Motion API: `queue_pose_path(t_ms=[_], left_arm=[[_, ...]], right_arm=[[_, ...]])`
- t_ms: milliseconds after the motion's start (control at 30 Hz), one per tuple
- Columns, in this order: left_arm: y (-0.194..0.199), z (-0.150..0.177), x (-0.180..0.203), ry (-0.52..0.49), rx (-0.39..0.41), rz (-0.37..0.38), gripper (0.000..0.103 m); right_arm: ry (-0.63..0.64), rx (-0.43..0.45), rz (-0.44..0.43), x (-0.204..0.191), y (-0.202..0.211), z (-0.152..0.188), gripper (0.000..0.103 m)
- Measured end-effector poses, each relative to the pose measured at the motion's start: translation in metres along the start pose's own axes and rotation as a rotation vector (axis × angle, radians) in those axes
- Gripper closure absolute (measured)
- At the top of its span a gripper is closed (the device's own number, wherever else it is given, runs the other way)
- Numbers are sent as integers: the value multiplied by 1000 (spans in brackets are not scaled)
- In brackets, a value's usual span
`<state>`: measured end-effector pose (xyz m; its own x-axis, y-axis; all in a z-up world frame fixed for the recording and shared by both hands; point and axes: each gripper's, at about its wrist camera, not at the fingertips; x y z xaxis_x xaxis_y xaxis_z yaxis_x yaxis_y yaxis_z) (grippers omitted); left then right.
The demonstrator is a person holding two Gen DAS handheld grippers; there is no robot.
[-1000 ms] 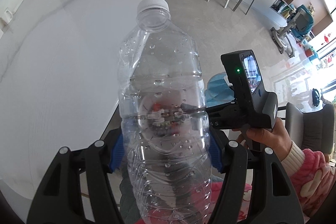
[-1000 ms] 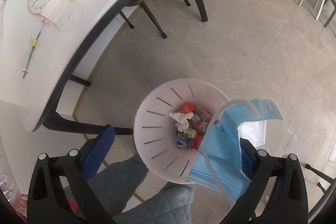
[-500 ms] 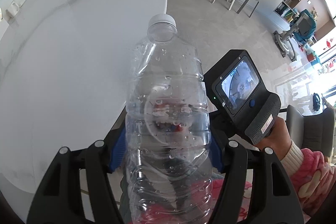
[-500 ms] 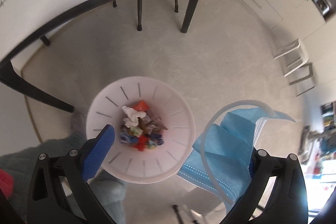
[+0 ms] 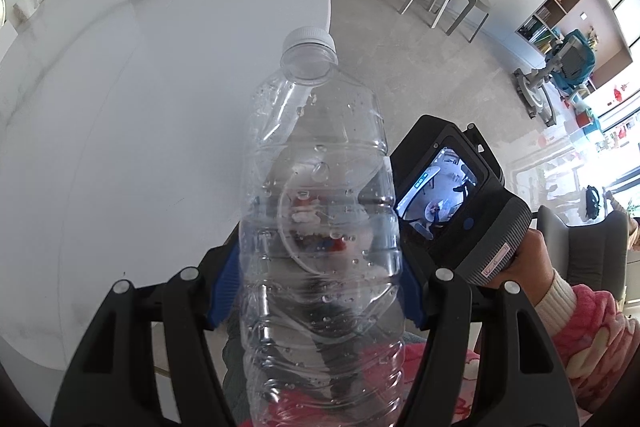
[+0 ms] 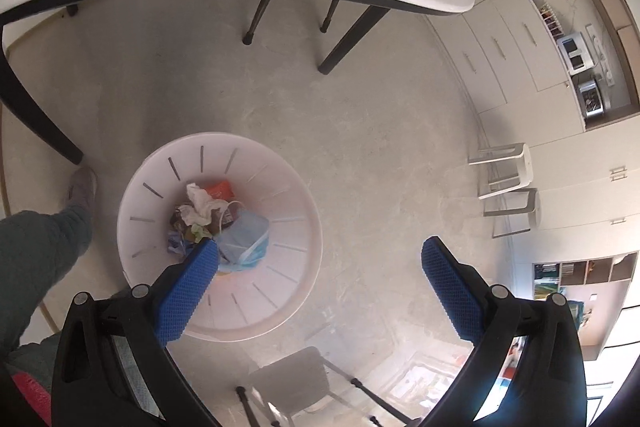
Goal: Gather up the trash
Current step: 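Open the right tool to drop the mask into the wastebasket, then open the left tool to drop the bottle into the wastebasket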
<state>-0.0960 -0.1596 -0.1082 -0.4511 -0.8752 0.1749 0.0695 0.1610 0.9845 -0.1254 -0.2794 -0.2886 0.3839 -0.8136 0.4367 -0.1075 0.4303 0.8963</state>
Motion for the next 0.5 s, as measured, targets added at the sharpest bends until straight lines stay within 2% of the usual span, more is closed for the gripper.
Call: queue_pose_path(t_ms=[67, 233, 333, 500], left_arm=[[-1, 1, 3, 2, -2, -4, 40], [-8, -4, 14, -16, -18, -10, 40], [-19, -10, 25, -39, -37, -5, 40], [-49, -24, 49, -85, -84, -2, 40]], right_arm=[[-30, -1, -46, 9, 0, 0, 2], [-196, -14, -255, 52, -2, 16, 2], [-272, -26, -281, 72, -4, 34, 2], [-364, -47, -264, 98, -9, 67, 2]])
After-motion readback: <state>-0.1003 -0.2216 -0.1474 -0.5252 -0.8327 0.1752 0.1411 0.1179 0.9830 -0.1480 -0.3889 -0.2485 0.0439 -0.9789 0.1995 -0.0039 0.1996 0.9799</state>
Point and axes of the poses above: each gripper's, at about its wrist camera, not at the fingertips, and y roughly against the way its jaws point, x to its right, z to its underside, and after that the axes turned 15 degrees about -x, right-handed
